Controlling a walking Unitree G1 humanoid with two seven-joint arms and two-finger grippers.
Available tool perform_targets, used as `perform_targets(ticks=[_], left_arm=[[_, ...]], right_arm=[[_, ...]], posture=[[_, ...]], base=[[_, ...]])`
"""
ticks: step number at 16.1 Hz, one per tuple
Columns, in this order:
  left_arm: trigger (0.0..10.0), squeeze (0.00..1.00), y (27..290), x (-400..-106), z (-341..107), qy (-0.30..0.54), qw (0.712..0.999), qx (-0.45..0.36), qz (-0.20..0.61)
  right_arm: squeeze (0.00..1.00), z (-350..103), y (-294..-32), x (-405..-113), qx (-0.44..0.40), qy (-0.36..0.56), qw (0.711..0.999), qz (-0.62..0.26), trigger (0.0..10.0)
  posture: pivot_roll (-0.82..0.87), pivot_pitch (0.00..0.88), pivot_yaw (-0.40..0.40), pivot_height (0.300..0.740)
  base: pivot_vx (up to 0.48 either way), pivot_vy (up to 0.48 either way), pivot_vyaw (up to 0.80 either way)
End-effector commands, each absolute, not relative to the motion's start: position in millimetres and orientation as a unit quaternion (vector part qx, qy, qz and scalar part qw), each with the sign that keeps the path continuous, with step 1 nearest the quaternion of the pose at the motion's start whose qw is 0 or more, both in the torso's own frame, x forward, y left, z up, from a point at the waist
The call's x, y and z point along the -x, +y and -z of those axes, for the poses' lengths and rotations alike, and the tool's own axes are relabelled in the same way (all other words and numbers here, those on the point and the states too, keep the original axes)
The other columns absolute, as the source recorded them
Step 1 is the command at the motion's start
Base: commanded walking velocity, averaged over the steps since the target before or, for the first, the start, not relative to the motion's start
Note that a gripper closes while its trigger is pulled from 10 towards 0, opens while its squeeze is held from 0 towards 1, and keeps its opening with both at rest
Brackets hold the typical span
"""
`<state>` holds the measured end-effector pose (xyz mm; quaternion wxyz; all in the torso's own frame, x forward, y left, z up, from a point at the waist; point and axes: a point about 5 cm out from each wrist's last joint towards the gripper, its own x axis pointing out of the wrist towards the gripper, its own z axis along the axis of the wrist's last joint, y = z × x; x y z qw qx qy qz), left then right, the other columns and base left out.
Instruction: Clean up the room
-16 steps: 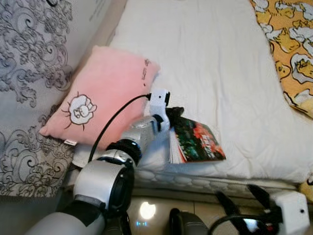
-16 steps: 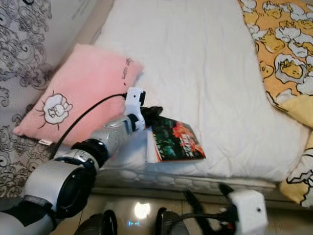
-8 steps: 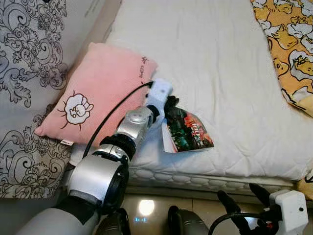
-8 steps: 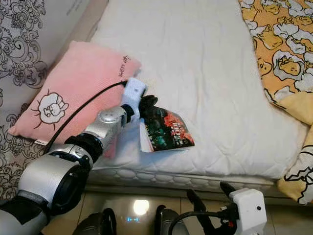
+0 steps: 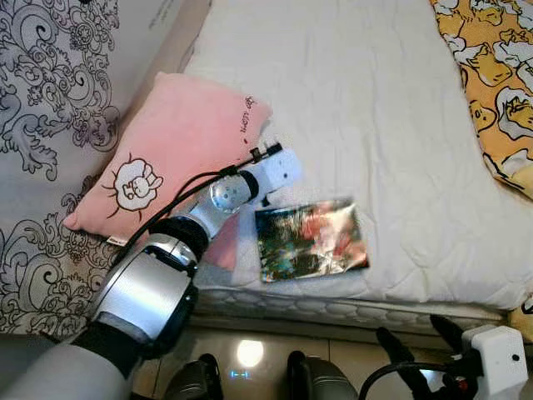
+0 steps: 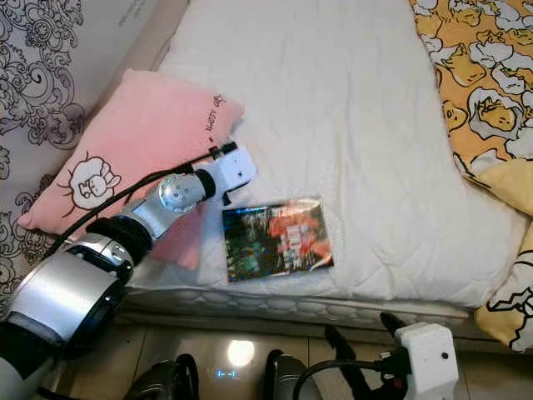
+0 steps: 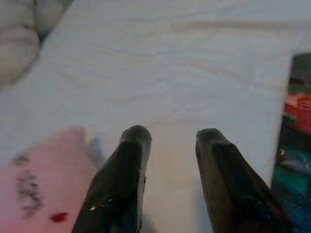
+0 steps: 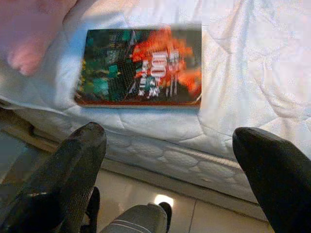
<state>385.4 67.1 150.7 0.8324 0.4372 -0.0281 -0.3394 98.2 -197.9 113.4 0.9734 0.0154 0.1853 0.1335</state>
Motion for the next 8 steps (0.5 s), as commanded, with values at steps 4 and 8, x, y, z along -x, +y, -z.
perform_targets(ticks=[4, 8], left_arm=[[10.0, 1.00, 71.9, -395.3, -176.4, -0.036, 0.878, -0.350, 0.323], [10.0, 0.00, 115.6, -391.5, -163.9, -0.026, 0.963, -0.037, 0.265]], right_arm=[[0.00, -107.2, -200.4, -109.0, -0.014, 0.170, 0.978, -0.117, 10.0], [0.00, -104.5, -197.6, -147.9, -0.037, 0.109, 0.991, -0.062, 10.0]], posture=[[-0.28, 0.160, -0.038, 0.740], [-0.18, 0.046, -0.009, 0.740]], base=[[0.000, 0.000, 0.00], [0.000, 0.000, 0.00]])
